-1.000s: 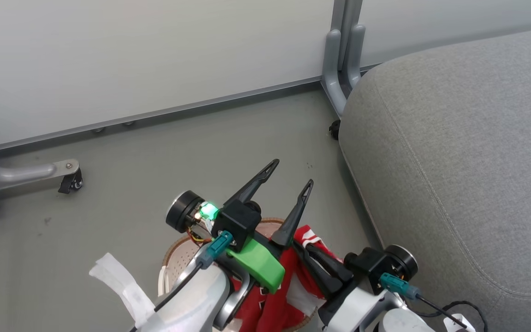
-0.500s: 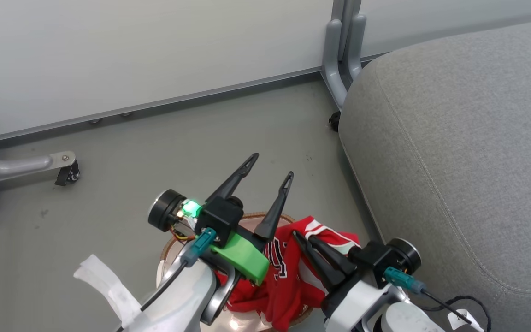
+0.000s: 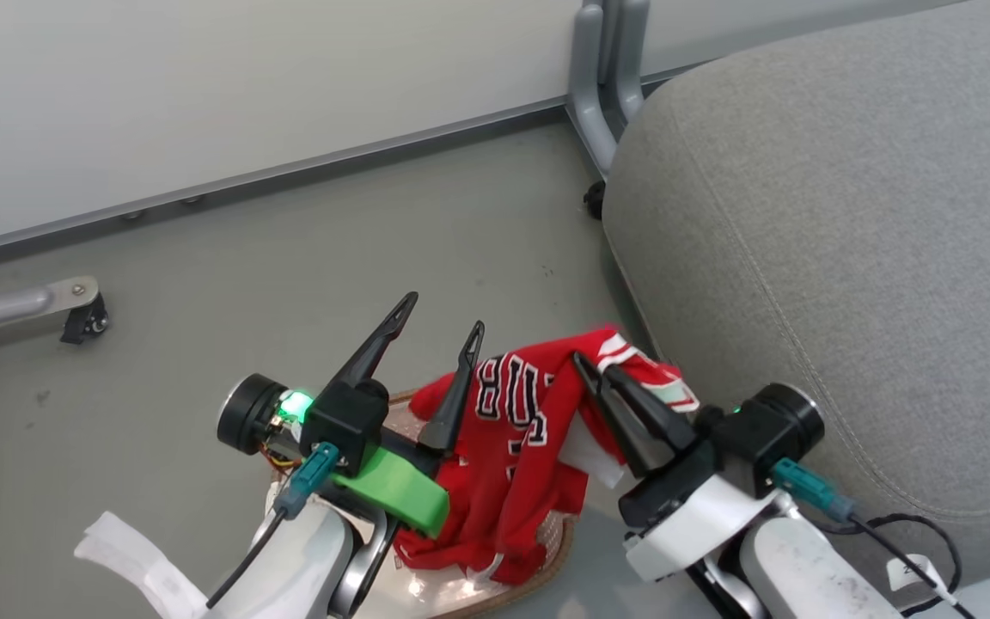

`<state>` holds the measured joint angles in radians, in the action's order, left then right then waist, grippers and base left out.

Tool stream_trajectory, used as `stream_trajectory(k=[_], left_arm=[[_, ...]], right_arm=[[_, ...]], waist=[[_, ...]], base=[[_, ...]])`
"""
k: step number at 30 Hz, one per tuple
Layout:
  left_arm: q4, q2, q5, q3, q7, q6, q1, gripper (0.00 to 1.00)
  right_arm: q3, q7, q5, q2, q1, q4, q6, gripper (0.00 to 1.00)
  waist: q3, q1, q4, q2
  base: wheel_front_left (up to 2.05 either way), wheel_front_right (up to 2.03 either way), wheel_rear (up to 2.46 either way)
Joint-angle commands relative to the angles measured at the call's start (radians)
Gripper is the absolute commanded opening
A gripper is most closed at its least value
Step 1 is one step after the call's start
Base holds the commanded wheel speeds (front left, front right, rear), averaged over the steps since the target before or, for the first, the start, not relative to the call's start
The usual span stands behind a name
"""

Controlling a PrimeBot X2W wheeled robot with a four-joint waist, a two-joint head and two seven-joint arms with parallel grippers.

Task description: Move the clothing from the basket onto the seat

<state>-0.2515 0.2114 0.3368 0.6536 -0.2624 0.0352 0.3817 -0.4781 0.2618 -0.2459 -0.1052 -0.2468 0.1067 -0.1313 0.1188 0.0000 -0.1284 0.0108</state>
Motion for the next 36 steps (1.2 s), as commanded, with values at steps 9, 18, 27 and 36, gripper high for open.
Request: stream_trajectory(k=[9,18,27,36], left_arm=[[0.023,0.014,-0.066,-0.049,-0.003,-0.029,-0.031,1.0],[0.009,0.016,-0.101,-0.056,-0.002,-0.068,0.014,1.0],[-0.022,0.042,-0.136,-0.044,-0.002,-0.097,0.074,1.0],[-0.043,0.055,-0.138,-0.019,0.01,-0.116,0.115,1.0]], right_arm=[[0.079,0.005,0.022,0.001,0.014,-0.126,0.001,0.0],[0.116,0.005,0.032,0.026,0.01,-0.179,0.001,0.0],[0.141,0.005,0.036,0.05,0.024,-0.222,0.001,0.0],[0.227,0.005,0.024,0.055,0.048,-0.309,0.001,0.0]], waist=[[0.073,0.0,-0.114,-0.0108],[0.145,0.0,-0.249,-0.0108],[0.213,0.0,-0.376,-0.0108],[0.265,0.0,-0.422,-0.0108]], base=[[0.0,0.0,0.0],[0.0,0.0,0.0],[0.0,0.0,0.0],[0.0,0.0,0.0]])
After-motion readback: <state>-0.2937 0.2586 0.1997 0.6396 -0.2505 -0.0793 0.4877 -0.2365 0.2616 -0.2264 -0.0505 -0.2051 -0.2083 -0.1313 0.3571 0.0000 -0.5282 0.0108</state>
